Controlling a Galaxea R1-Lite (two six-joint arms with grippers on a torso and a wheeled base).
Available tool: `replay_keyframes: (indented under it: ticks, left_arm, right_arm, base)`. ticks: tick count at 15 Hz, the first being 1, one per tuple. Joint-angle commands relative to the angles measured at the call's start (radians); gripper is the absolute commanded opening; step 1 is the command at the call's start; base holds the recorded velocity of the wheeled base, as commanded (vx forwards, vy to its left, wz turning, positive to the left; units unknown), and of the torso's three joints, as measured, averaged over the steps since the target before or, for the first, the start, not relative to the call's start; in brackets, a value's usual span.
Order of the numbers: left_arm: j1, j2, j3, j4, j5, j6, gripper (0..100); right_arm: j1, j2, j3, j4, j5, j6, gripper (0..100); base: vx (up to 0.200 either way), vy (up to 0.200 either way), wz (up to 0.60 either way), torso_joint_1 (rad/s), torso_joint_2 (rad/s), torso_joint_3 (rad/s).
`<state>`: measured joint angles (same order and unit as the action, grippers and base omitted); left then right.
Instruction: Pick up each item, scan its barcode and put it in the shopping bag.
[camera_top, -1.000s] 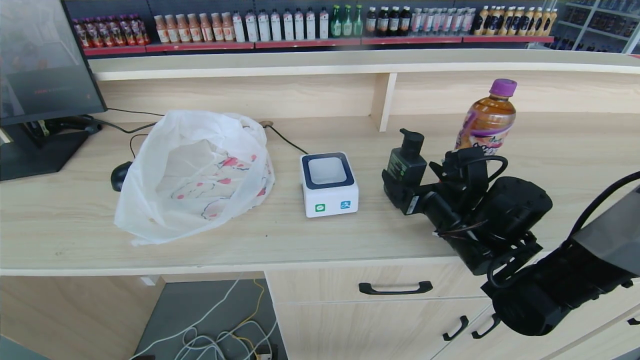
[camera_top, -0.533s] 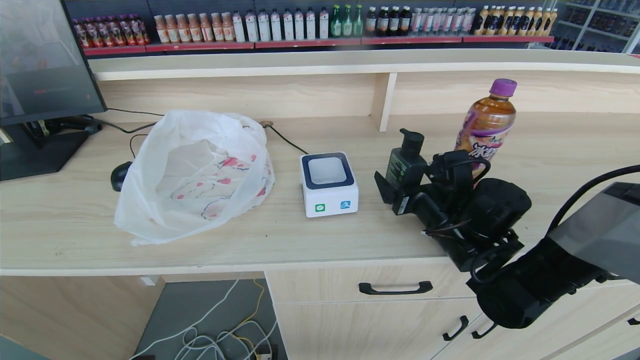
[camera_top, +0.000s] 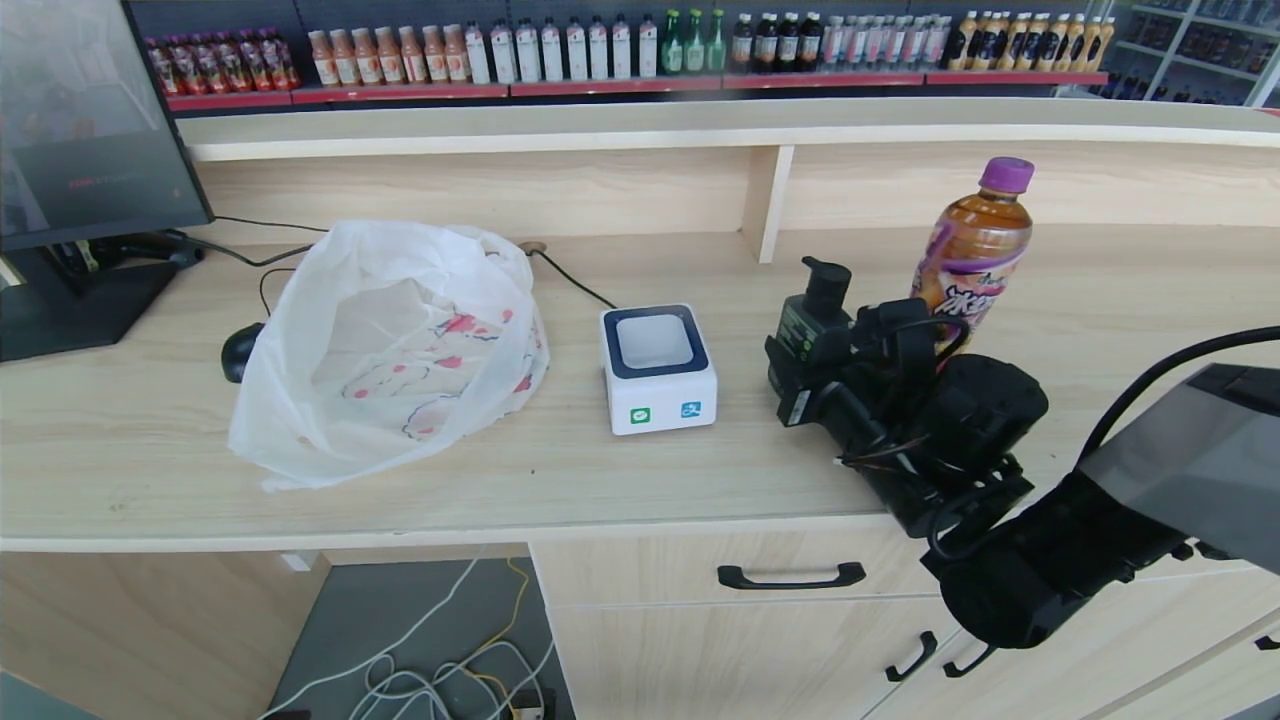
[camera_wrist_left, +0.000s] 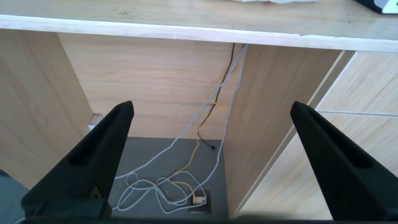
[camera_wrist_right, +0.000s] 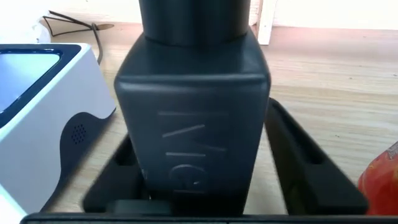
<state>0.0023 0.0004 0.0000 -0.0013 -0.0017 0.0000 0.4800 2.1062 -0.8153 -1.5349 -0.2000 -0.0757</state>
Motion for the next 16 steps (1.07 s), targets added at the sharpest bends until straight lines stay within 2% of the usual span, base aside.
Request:
replay_keyframes:
  ticks: [1, 9, 16]
  left_arm:
    - [0.001, 0.0, 0.0, 0.0, 0.0, 0.0, 100]
    - [0.001, 0.0, 0.0, 0.001, 0.0, 0.0, 100]
    - [0.001, 0.0, 0.0, 0.0, 0.0, 0.0, 100]
  right_arm:
    - [0.002, -0.006, -0.013, -0.001, -0.001, -0.001, 0]
    - [0.011, -0.028, -0.01, -0.001, -0.001, 0.001, 0]
    - [0.088, -0.091, 0.024, -0.001, -0.009, 0.019, 0]
  base:
    - [0.0, 0.0, 0.0, 0.0, 0.0, 0.0]
    - [0.0, 0.0, 0.0, 0.0, 0.0, 0.0]
    - [0.0, 0.0, 0.0, 0.0, 0.0, 0.0]
